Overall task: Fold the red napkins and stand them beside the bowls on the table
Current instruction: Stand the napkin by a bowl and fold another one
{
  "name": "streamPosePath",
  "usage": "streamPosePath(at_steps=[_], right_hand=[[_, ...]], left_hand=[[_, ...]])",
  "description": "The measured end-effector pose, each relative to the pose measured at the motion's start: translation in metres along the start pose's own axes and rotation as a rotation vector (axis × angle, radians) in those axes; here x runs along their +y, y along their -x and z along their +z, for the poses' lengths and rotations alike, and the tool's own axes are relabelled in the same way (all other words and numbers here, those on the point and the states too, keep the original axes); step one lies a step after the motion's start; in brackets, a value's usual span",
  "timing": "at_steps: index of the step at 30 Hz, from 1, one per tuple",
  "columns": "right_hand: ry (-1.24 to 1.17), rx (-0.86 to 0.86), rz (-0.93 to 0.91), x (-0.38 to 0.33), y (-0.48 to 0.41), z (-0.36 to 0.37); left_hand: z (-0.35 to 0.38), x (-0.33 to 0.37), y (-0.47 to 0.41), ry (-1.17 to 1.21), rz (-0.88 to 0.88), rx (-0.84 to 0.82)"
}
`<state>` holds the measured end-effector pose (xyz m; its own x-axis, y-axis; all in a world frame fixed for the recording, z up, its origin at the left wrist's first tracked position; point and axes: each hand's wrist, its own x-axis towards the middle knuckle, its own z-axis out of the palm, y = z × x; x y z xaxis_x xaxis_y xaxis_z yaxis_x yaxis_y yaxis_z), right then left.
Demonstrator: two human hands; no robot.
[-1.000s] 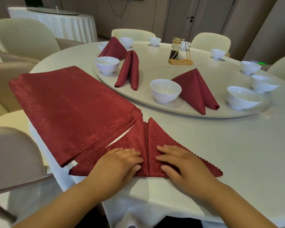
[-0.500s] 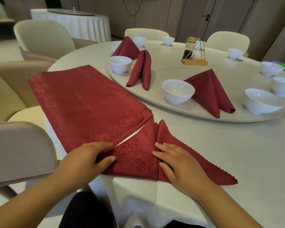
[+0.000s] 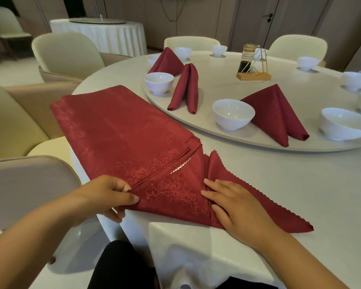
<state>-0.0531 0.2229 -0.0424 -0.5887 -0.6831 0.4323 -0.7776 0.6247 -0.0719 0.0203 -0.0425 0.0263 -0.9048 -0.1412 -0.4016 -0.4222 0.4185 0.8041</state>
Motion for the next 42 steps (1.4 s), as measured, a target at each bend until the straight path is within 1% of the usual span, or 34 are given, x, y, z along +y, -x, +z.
streamPosePath(at_steps=[2,3,7,8,10,12,13,14,15,16,17,19,21,23,24,26,27,28,31,33,34,36,39,42], right_hand=[[0.005,-0.023,-0.004,0.000,0.000,0.000],[0.001,-0.034,-0.004,0.000,0.000,-0.001],[-0.028,-0.107,0.012,0.001,-0.001,-0.002],[-0.070,-0.135,0.014,0.001,-0.002,-0.004],[-0.282,-0.176,0.064,0.004,-0.006,-0.010],[-0.531,-0.182,0.217,0.005,-0.009,-0.019],[-0.640,-0.148,0.289,0.007,-0.009,-0.026],[-0.695,-0.075,0.343,0.010,-0.008,-0.032],[-0.707,-0.005,0.381,0.014,-0.006,-0.040],[-0.681,0.029,0.406,0.020,-0.003,-0.048],[-0.631,0.026,0.427,0.027,0.003,-0.056],[-0.499,-0.042,0.458,0.041,0.019,-0.065],[-0.379,-0.091,0.489,0.051,0.039,-0.069],[-0.261,-0.126,0.558,0.054,0.060,-0.064],[-0.209,-0.116,0.582,0.055,0.068,-0.059],[-0.126,-0.034,0.617,0.055,0.076,-0.052],[-0.136,0.024,0.632,0.053,0.076,-0.051],[-0.205,0.079,0.656,0.052,0.077,-0.051],[-0.503,0.254,0.740,0.050,0.076,-0.058],[-0.627,0.346,0.773,0.051,0.080,-0.060],[-0.660,0.356,0.773,0.051,0.081,-0.061],[-0.646,0.342,0.746,0.050,0.082,-0.060],[-0.611,0.340,0.720,0.048,0.081,-0.062],[-0.593,0.338,0.760,0.048,0.081,-0.061]], left_hand=[[0.004,0.005,0.005,0.199,0.056,0.009],[0.006,0.010,0.007,0.258,0.101,0.011],[0.017,0.037,0.005,0.367,0.237,0.076],[0.022,0.045,0.003,0.379,0.267,0.082],[0.035,0.064,0.001,0.379,0.331,0.077],[0.047,0.080,0.000,0.394,0.389,0.050],[0.053,0.086,0.000,0.395,0.410,0.025],[0.058,0.093,-0.001,0.388,0.423,-0.002],[0.065,0.098,-0.002,0.372,0.429,-0.026],[0.071,0.103,-0.004,0.351,0.426,-0.043],[0.079,0.108,-0.006,0.328,0.421,-0.059],[0.094,0.115,-0.012,0.274,0.425,-0.097],[0.113,0.120,-0.018,0.221,0.462,-0.140],[0.132,0.123,-0.024,0.147,0.511,-0.169],[0.141,0.124,-0.026,0.091,0.536,-0.175],[0.160,0.124,-0.029,-0.009,0.580,-0.194],[0.169,0.123,-0.031,-0.047,0.599,-0.204],[0.180,0.122,-0.033,-0.081,0.615,-0.217],[0.195,0.114,-0.038,-0.162,0.630,-0.209],[0.203,0.111,-0.042,-0.202,0.630,-0.190],[0.205,0.110,-0.043,-0.211,0.633,-0.188],[0.207,0.107,-0.043,-0.220,0.637,-0.207],[0.208,0.102,-0.042,-0.260,0.651,-0.289],[0.203,0.097,-0.043,-0.302,0.685,-0.332]])
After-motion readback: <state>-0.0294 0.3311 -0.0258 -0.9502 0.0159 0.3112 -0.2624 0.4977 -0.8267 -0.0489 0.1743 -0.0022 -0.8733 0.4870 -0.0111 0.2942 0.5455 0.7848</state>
